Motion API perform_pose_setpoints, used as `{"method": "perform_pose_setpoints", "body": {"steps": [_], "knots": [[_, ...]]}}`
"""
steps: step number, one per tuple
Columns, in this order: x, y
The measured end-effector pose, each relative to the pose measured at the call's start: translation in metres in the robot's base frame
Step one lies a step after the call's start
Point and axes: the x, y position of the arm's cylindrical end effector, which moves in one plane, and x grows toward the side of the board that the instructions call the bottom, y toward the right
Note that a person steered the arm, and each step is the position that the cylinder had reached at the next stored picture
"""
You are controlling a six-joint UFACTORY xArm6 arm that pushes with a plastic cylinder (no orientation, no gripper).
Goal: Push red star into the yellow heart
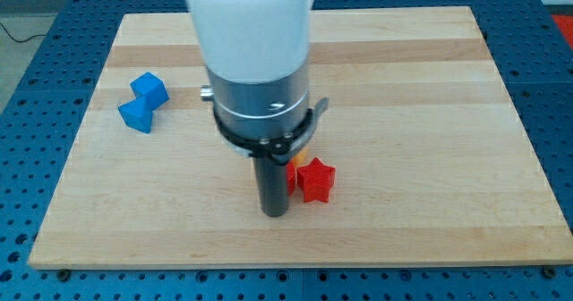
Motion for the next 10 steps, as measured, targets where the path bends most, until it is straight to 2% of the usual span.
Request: {"method": "perform_pose_setpoints", "body": {"steps": [2, 3, 5, 7, 9, 10], "knots": [[0.017, 0.024], [0.015, 0.056], [-0.020, 0.050], [-0.026, 0.062], [0.010, 0.067], [0.011, 0.067]]}}
